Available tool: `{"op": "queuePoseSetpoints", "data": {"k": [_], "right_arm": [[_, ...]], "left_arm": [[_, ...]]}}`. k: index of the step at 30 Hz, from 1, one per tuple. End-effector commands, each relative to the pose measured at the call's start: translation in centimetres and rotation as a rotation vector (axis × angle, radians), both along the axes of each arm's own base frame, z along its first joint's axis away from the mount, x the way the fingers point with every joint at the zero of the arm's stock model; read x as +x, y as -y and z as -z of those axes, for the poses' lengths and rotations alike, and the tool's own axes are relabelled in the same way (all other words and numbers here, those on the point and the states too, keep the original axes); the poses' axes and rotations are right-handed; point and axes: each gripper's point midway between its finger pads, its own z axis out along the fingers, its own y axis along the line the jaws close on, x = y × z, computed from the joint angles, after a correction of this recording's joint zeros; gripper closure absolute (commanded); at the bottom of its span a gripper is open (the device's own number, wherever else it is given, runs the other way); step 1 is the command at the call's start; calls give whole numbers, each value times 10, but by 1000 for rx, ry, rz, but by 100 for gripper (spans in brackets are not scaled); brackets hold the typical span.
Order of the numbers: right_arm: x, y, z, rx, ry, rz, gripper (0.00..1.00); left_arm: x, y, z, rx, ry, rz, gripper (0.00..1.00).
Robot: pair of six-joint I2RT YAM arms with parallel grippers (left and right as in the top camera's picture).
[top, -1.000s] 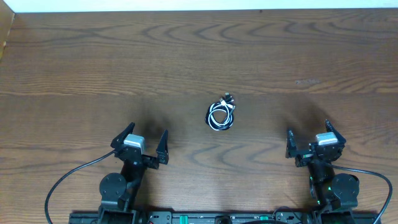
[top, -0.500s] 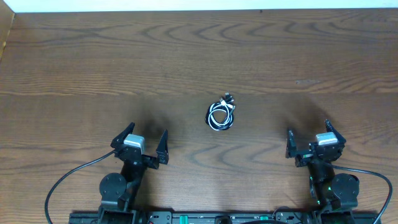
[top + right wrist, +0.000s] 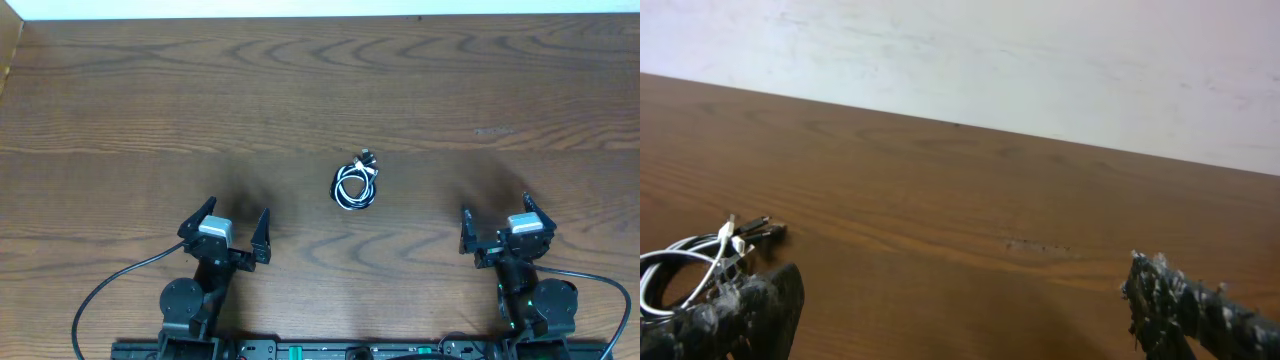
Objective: Untangle cables
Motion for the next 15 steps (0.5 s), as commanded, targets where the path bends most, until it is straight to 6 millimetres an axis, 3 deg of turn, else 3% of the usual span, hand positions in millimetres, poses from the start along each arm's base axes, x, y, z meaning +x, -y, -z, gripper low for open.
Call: {"op": "queuePoseSetpoints", "data": {"k": [1,15], "right_arm": [[0,0,2,7,-6,0,1],[0,-1,2,7,-6,0,1]], "left_arm": [[-1,1,13,10,-36,3,2],[-1,1,15,11,-44,3,2]]}}
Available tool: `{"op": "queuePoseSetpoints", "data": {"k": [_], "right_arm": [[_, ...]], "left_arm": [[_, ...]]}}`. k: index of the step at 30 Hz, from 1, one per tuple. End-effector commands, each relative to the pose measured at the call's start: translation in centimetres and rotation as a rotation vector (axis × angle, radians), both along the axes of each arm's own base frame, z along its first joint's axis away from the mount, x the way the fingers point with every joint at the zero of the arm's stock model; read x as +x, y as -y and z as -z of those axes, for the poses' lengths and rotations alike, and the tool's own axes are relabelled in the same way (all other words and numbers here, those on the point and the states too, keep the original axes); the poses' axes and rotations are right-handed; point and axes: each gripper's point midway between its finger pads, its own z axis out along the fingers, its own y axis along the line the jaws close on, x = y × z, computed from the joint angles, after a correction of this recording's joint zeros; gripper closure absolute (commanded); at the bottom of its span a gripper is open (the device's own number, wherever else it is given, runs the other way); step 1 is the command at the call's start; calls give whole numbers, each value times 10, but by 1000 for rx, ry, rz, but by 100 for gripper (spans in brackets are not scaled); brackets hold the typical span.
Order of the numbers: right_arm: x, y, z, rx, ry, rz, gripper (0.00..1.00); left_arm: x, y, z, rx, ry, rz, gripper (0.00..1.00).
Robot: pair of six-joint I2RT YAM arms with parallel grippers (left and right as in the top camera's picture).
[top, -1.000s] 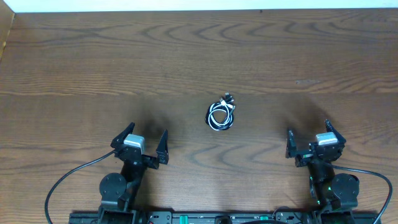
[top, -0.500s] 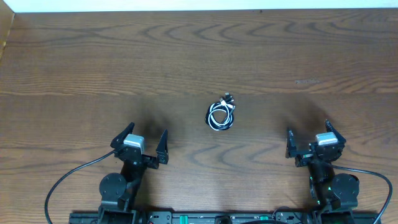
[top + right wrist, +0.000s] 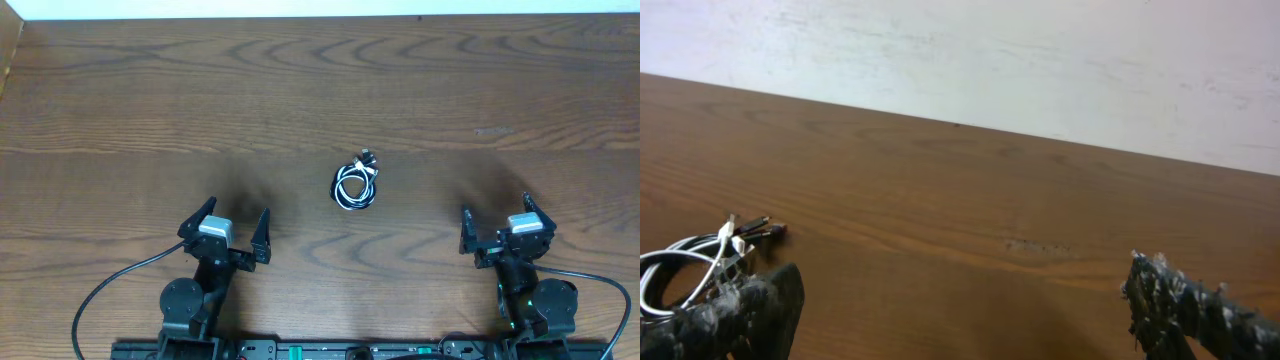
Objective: Untangle cables
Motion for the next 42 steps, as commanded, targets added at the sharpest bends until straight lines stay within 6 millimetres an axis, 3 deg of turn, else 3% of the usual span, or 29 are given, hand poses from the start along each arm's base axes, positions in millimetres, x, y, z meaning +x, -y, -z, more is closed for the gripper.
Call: {"op": "queuePoseSetpoints", "data": {"k": [1,12,25,35,42], "right_arm": [[0,-1,2,7,-6,0,1],[0,0,2,7,-6,0,1],[0,-1,2,7,-6,0,1],[0,-1,2,7,-6,0,1],[0,-1,2,7,-6,0,1]], "left_arm": [[-1,1,14,11,-42,3,2],[-2,1,12,7,-49,3,2],[-14,-1,20,-142,-250,-30,2],[-37,3,1,-127,-433,-10,2],[-49,18,-24,-168,-561,67,2]]}}
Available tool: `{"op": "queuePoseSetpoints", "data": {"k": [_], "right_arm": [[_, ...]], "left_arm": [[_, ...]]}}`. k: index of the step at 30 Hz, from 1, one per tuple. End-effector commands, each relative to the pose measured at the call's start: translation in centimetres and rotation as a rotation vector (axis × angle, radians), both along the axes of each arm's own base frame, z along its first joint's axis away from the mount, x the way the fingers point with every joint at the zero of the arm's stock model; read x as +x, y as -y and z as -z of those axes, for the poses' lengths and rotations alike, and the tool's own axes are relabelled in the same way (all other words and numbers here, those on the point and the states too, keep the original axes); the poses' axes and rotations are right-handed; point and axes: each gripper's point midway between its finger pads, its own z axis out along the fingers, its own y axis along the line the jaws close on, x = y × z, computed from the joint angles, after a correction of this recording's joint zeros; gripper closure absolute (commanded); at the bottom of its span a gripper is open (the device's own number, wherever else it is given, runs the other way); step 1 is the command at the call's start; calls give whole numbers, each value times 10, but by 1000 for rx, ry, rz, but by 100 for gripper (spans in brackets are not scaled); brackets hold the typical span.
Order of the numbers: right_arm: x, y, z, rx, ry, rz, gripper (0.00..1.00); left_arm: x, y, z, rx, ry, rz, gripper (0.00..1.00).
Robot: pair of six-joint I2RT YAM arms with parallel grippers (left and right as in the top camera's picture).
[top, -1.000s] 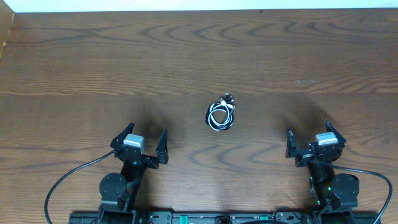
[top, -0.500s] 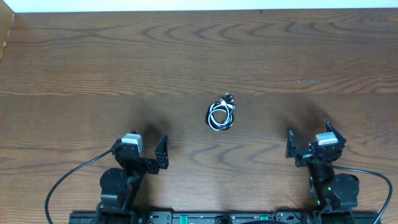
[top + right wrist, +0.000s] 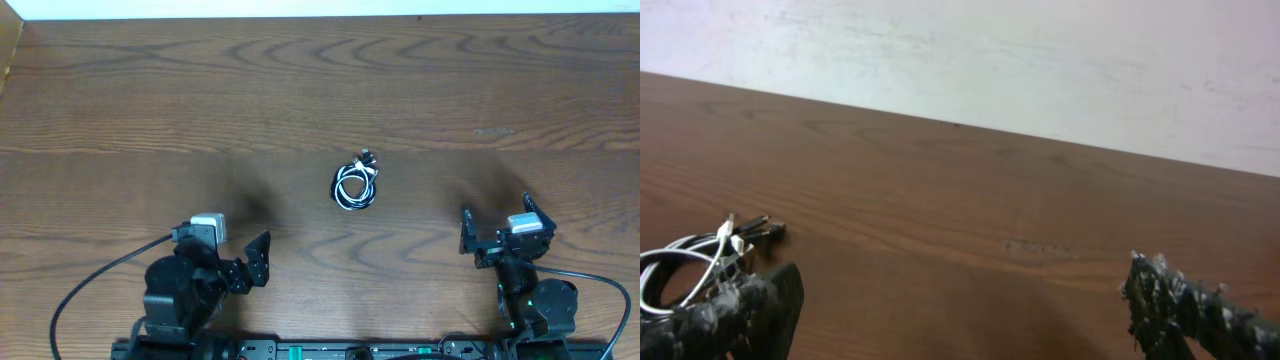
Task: Untangle cables
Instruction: 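Move the left gripper forward toward the black-and-white cable bundle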
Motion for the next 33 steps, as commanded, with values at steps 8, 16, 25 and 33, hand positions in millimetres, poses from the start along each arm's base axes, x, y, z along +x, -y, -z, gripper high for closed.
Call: {"op": "queuePoseSetpoints", "data": {"k": [8,16,25,33], "right_arm": [[0,-1,2,7,-5,0,1],[0,-1,2,7,-5,0,1],[0,-1,2,7,-5,0,1],[0,-1,2,7,-5,0,1]], "left_arm": [[-14,26,-20,-87,-254,120,2],[-17,48,-13,-176,-358,221,2],[-13,42,-6,-150,-384,189,2],[-11,40,-4,-137,-383,175,2]]}}
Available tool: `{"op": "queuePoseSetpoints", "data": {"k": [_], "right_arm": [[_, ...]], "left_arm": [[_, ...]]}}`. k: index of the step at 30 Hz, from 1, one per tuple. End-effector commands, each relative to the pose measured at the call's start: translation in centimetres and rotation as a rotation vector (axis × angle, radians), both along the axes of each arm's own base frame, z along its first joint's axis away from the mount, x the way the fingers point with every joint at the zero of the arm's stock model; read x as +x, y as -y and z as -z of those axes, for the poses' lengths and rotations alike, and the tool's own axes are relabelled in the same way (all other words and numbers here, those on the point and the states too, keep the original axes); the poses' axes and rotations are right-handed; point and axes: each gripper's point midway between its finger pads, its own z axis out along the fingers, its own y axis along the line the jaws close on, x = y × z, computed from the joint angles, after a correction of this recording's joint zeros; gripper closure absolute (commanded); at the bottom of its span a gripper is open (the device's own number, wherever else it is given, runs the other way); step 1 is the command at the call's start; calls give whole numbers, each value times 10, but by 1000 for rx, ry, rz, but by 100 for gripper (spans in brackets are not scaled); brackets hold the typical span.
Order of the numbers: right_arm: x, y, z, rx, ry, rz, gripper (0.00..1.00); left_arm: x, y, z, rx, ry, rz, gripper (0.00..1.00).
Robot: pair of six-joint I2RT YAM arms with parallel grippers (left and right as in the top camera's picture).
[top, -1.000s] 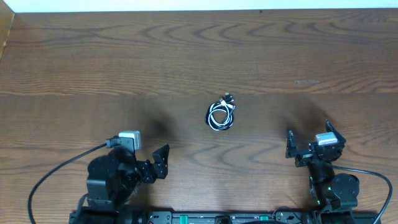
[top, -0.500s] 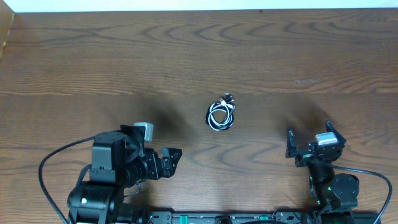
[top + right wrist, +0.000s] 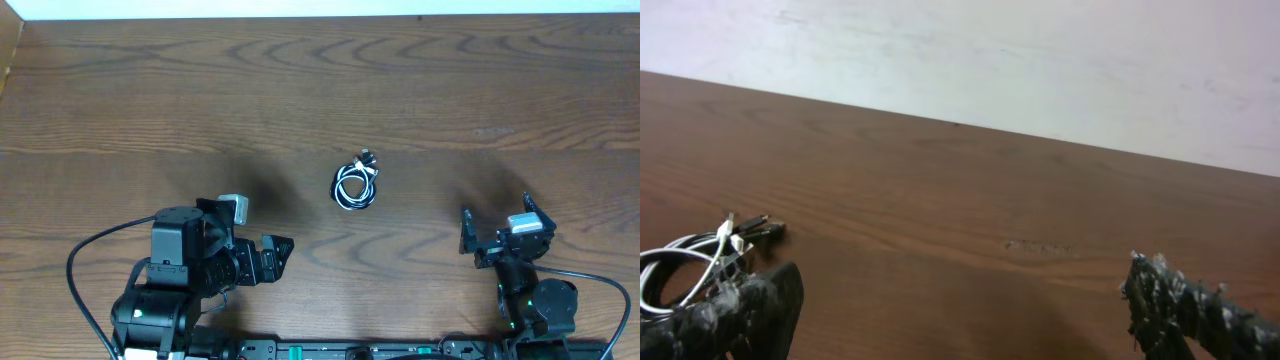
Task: Untangle cables
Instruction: 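Move the left gripper forward toward the black-and-white cable bundle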
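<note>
A small coil of black and white cables (image 3: 355, 184) lies in the middle of the wooden table (image 3: 320, 90), with its plugs pointing away from me. The right wrist view shows the coil (image 3: 695, 262) at far left, just beyond my left-hand finger. My left gripper (image 3: 248, 230) is open and raised off the table, to the left of the coil and nearer me, holding nothing. My right gripper (image 3: 497, 220) sits open near the front right, well apart from the coil. Between its wide-spread fingers (image 3: 965, 312) there is only bare wood.
A black lead (image 3: 85, 275) loops from the left arm's base along the front edge. A similar lead (image 3: 600, 285) curves from the right arm's base. A pale wall (image 3: 1040, 60) rises behind the table's far edge.
My left arm has risen further and its gripper has shifted right, closer to the coil. The right arm and the cables have not moved.
At the two oldest moments both grippers rested open near the front edge, with the coil untouched mid-table. Then the left arm had lifted and swung. Now its open gripper stands nearer the coil, and the right arm is still where it was.
</note>
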Motion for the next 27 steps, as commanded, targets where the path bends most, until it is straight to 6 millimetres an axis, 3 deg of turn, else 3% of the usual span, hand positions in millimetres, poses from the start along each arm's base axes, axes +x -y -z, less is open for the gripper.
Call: {"op": "queuePoseSetpoints", "data": {"k": [1,16,25,27], "right_arm": [[0,-1,2,7,-5,0,1],[0,-1,2,7,-5,0,1],[0,-1,2,7,-5,0,1],[0,-1,2,7,-5,0,1]], "left_arm": [[3,0,-8,7,24,0,2],[11,0,-14,28,96,33,2],[32,3,-34,21,229,38,0],[38,3,-39,20,261,35,4]]}}
